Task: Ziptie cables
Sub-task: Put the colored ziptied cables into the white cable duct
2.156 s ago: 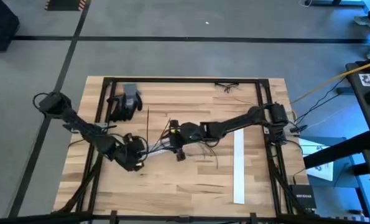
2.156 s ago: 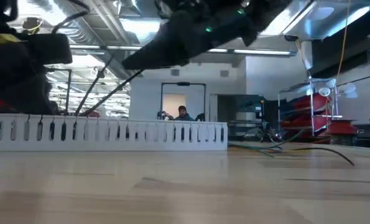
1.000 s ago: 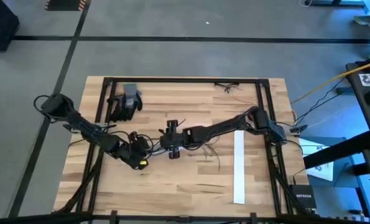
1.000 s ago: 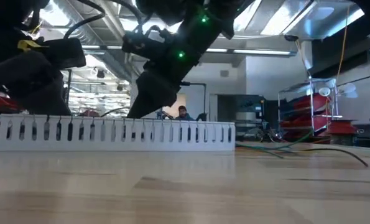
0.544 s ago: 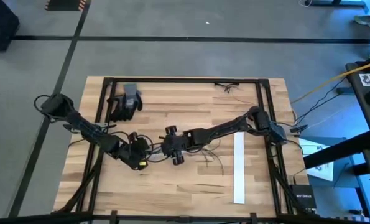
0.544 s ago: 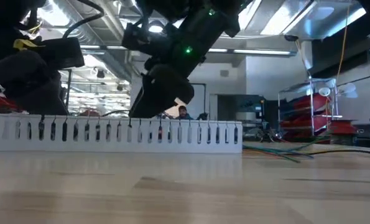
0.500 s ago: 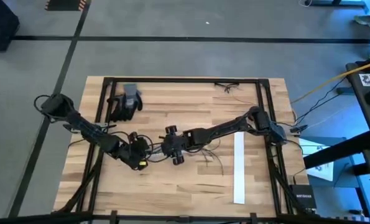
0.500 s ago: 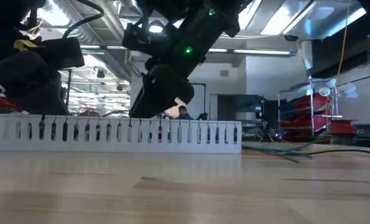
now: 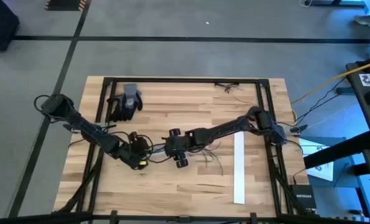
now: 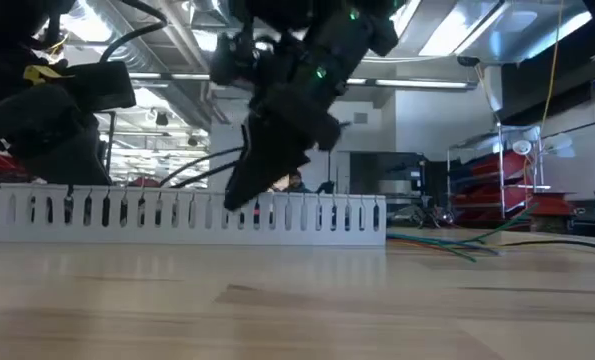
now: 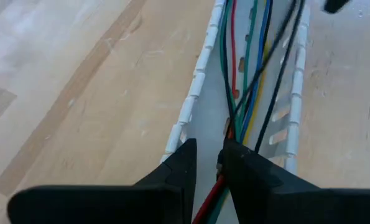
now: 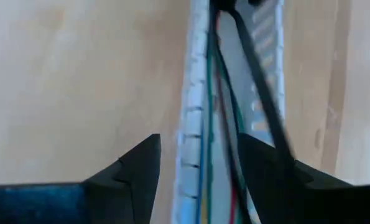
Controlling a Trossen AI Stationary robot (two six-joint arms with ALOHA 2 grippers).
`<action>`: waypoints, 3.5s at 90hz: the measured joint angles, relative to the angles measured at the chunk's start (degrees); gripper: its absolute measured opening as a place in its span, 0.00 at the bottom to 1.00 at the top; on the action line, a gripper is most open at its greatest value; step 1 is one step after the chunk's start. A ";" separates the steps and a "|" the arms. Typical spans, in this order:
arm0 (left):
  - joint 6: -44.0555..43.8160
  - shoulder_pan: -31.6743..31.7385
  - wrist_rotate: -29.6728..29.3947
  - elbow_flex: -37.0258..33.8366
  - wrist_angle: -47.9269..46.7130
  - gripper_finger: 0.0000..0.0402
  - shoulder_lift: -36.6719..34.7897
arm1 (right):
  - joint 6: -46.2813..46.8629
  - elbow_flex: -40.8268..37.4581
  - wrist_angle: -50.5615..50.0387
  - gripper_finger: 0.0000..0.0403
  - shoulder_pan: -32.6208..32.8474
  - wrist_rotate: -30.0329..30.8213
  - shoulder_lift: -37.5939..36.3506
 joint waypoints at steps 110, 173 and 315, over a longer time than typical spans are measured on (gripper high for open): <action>-1.70 0.02 0.18 -0.04 2.05 0.19 0.07 | -0.27 -9.05 -11.70 0.51 -1.80 -1.24 -12.65; 6.38 0.19 7.86 6.53 -6.66 0.43 -7.92 | 4.18 -28.17 -9.78 0.51 -1.80 4.20 -30.80; 17.63 7.04 4.33 9.18 -7.41 0.41 -10.19 | 92.66 -64.25 -20.85 0.74 4.23 19.08 -57.58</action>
